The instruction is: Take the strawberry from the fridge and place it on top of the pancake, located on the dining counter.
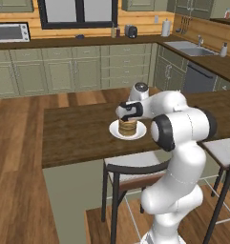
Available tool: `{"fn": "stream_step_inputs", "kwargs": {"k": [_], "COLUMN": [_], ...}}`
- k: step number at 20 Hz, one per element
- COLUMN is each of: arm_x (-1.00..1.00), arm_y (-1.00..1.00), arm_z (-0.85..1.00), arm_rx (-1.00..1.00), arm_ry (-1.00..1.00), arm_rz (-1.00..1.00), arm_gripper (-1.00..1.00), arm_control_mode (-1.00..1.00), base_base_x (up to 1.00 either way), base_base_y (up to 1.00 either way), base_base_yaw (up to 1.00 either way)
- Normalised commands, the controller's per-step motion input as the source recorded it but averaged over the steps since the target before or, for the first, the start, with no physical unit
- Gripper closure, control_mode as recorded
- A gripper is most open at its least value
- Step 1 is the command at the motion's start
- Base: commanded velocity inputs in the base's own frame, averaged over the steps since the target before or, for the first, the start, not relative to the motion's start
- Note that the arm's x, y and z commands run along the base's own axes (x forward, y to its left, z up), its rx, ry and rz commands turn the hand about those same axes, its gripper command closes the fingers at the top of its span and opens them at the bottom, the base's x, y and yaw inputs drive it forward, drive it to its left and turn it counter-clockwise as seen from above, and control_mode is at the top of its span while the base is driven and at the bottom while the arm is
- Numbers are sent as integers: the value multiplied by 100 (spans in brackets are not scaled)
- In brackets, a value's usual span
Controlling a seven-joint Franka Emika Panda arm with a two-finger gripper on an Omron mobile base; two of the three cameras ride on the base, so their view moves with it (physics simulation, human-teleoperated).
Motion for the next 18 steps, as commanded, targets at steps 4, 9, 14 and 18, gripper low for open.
{"fn": "stream_step_inputs", "kwargs": {"k": [4, 9, 14, 18], "arm_x": [8, 14, 33, 18], "arm_y": [0, 0, 0, 0], "arm_z": [-12, -5, 0, 0], "arm_rx": [0, 0, 0, 0], "arm_ry": [0, 0, 0, 0], "arm_rz": [0, 0, 0, 0], "arm_gripper": [100, 100, 100, 100], "arm_control_mode": [-100, -100, -100, -100], "base_base_x": [0, 0, 0, 0], "base_base_y": [0, 0, 0, 0], "base_base_yaw": [0, 0, 0, 0]}}
